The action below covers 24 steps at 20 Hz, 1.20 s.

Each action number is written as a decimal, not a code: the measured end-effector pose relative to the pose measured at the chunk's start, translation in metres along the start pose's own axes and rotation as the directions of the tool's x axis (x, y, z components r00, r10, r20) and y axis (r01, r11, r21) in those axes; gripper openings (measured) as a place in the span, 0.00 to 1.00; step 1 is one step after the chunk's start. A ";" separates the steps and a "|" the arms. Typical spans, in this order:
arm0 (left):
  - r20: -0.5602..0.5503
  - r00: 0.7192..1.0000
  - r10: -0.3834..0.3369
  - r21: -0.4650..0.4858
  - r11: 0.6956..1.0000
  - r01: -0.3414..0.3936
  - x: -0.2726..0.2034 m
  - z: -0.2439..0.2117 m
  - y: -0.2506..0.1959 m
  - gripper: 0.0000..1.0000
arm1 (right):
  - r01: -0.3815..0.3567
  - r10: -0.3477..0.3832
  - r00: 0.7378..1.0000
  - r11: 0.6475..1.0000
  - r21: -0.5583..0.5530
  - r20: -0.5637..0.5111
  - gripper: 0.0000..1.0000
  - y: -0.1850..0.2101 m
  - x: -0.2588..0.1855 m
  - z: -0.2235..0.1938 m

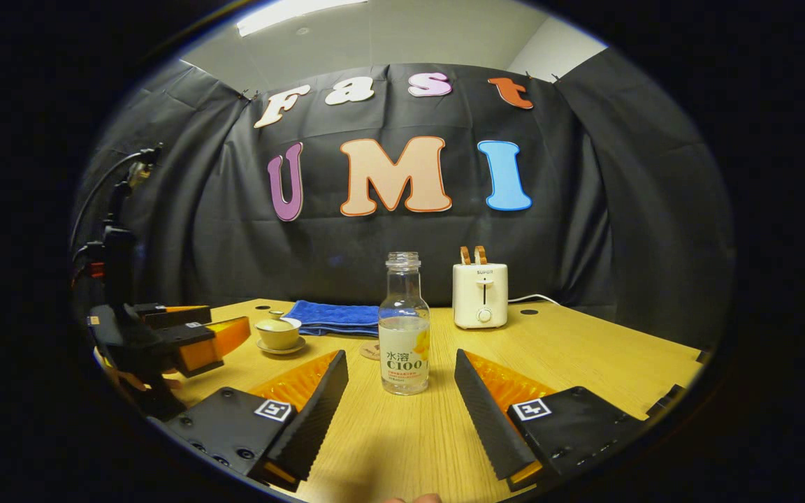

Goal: Open the teacup lid with one hand, grasp the water bottle and pour water into the teacup with the other hand; after pouring, place the water bottle on the coaster and then close the teacup lid.

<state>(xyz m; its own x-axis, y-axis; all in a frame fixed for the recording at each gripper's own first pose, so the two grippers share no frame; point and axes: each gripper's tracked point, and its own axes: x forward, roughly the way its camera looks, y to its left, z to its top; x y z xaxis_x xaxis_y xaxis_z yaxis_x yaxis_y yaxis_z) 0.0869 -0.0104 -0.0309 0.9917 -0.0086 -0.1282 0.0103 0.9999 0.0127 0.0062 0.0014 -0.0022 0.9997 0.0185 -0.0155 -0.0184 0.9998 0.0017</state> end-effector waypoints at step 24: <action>-0.175 0.985 0.009 0.075 0.997 0.004 0.118 -0.028 0.006 0.96 | 0.075 -0.075 0.997 0.997 -0.003 0.003 0.97 -0.043 0.006 0.000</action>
<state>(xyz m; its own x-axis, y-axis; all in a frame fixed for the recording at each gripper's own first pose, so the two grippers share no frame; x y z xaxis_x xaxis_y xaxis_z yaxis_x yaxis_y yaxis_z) 0.2000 -0.0053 -0.0735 0.9542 0.0028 -0.2993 0.0243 0.9959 0.0868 0.0133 -0.0419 -0.0020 0.9983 -0.0565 -0.0129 0.0565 0.9984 -0.0021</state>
